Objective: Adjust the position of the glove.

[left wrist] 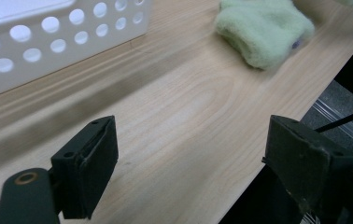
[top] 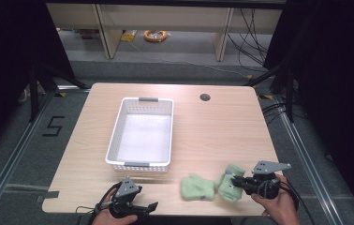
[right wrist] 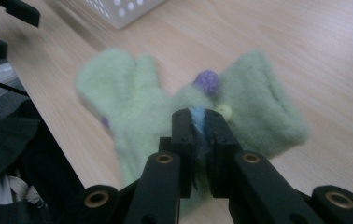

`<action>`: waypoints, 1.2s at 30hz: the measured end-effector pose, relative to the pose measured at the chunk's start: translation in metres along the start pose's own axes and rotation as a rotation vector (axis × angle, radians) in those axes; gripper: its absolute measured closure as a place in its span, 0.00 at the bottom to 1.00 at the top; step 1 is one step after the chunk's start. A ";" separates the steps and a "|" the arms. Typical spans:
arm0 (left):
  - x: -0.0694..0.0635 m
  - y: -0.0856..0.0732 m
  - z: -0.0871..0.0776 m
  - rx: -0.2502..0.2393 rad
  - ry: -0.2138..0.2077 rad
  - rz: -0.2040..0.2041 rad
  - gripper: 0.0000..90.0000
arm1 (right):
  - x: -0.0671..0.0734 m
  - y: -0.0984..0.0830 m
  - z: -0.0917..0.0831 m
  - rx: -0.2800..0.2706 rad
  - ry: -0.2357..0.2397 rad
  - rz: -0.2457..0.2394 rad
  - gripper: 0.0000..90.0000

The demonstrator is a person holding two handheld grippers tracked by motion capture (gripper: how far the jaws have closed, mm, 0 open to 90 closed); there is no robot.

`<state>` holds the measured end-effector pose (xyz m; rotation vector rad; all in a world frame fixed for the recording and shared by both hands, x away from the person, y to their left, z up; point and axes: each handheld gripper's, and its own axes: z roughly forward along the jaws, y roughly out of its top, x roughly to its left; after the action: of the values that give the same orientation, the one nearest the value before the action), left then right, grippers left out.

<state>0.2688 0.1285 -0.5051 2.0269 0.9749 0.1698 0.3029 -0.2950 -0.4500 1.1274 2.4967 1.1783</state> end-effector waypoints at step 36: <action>-0.052 0.058 0.056 -0.034 -0.113 0.111 0.42 | 0.040 0.053 0.066 -0.095 0.157 0.002 0.94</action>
<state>0.2916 0.0376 -0.4843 2.0374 0.7849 0.1290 0.3330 -0.2061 -0.4494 1.0514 2.5209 1.4207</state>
